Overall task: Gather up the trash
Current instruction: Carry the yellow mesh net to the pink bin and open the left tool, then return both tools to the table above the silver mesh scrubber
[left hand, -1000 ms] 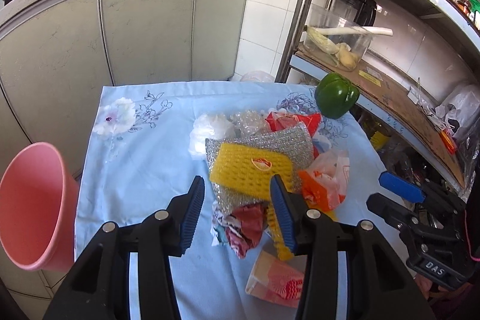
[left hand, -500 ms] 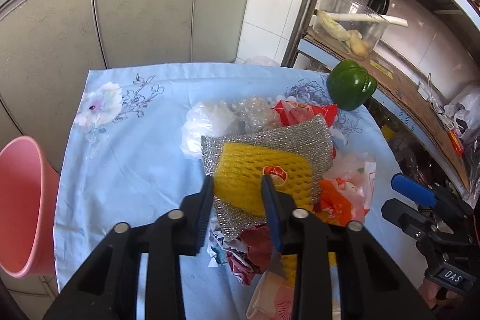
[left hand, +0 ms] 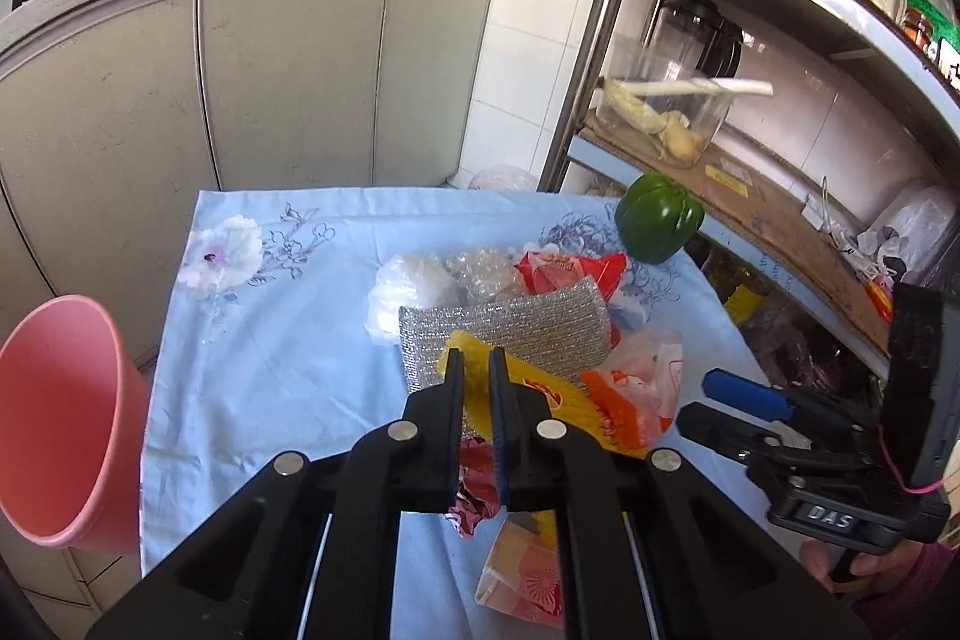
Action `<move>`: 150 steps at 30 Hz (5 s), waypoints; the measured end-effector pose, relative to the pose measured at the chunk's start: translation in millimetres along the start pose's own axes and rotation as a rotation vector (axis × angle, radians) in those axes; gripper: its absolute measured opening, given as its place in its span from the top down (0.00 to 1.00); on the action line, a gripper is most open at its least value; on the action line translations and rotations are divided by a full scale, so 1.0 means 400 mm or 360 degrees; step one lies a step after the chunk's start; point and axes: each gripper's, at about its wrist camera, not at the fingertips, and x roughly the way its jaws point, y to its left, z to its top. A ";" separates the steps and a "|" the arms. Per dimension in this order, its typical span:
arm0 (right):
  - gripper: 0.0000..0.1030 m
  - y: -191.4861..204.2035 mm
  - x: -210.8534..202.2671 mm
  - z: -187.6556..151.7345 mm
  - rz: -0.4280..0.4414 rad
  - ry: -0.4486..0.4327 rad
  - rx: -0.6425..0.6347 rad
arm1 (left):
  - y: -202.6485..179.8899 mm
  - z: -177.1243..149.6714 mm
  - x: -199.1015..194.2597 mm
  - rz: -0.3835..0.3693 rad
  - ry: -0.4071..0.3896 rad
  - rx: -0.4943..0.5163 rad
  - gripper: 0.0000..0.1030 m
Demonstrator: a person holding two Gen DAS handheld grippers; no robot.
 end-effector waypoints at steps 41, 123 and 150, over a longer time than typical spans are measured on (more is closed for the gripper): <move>0.74 0.457 0.172 0.179 0.0522 0.0103 -0.0528 | 0.450 -0.085 -0.314 0.0617 -0.0328 -0.0461 0.93; 0.57 0.012 -0.114 -0.009 -0.0314 -0.0076 -0.0221 | 0.097 -0.062 -0.073 0.0372 -0.0058 -0.0096 0.74; 0.57 0.083 -0.163 -0.047 -0.0306 -0.0007 0.0045 | 0.111 -0.132 -0.204 0.0200 -0.0048 -0.0143 0.73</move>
